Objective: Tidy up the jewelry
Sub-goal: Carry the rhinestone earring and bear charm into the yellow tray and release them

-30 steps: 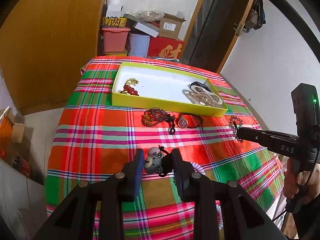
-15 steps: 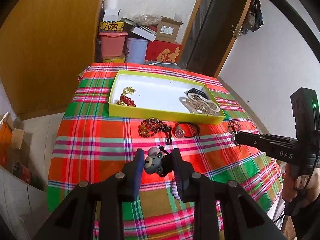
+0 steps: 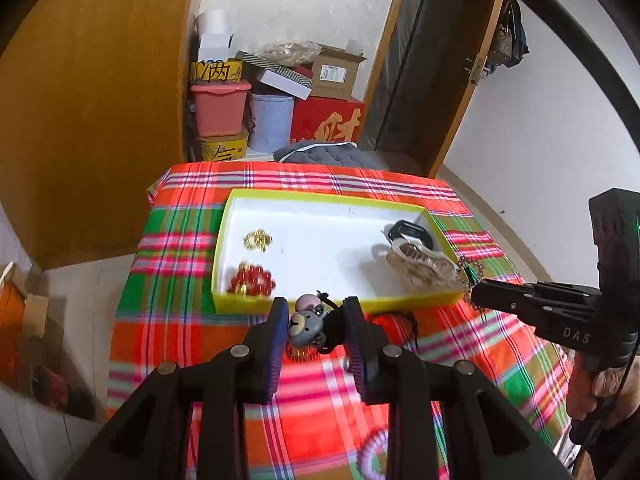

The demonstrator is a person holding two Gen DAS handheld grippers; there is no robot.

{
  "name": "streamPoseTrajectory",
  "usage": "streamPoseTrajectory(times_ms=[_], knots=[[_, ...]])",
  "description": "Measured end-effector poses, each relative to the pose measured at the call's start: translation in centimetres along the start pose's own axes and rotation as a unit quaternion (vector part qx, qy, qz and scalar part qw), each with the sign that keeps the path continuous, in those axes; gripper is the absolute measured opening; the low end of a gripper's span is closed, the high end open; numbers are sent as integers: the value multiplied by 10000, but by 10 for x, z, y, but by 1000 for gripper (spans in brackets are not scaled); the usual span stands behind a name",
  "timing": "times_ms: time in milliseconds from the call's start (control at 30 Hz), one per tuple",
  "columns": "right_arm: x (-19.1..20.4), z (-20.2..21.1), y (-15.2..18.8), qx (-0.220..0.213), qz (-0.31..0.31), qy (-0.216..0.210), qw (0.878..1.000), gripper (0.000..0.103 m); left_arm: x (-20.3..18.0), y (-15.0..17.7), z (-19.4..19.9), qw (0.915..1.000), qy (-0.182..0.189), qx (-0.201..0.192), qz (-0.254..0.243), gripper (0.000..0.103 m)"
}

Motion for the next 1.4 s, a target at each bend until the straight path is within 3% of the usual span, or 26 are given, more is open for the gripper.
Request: streamPoseTrajectory(times_ms=[300, 567, 933, 1067, 1167, 1400], knots=[[-11, -34, -44, 64, -9, 114, 9999, 10, 13, -29, -48, 9999, -11, 125, -69, 29], [-19, -76, -82, 205, 11, 194, 9996, 10, 25, -32, -94, 9993, -49, 377, 33, 29], [-27, -130, -88, 668, 127, 426, 9968, 10, 34, -17, -123, 9976, -209, 643, 113, 29], [-30, -130, -86, 681, 54, 436, 9967, 11, 34, -17, -121, 9977, -151, 645, 148, 30], [-30, -121, -88, 591, -35, 340, 9977, 18, 35, -16, -119, 9976, -133, 648, 219, 30], [-25, -89, -84, 367, -151, 159, 9991, 19, 38, -19, -104, 9976, -130, 592, 345, 34]])
Point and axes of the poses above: each gripper's, at about its wrist camera, not at the fingertips, and z roughly against the way its jaws point, x to its left, y to its underside, the point moved 9 cm from there along -z, roughly the way its jaws point, and after that the axes turned 12 degrees about -z, right-handed, at the moved point
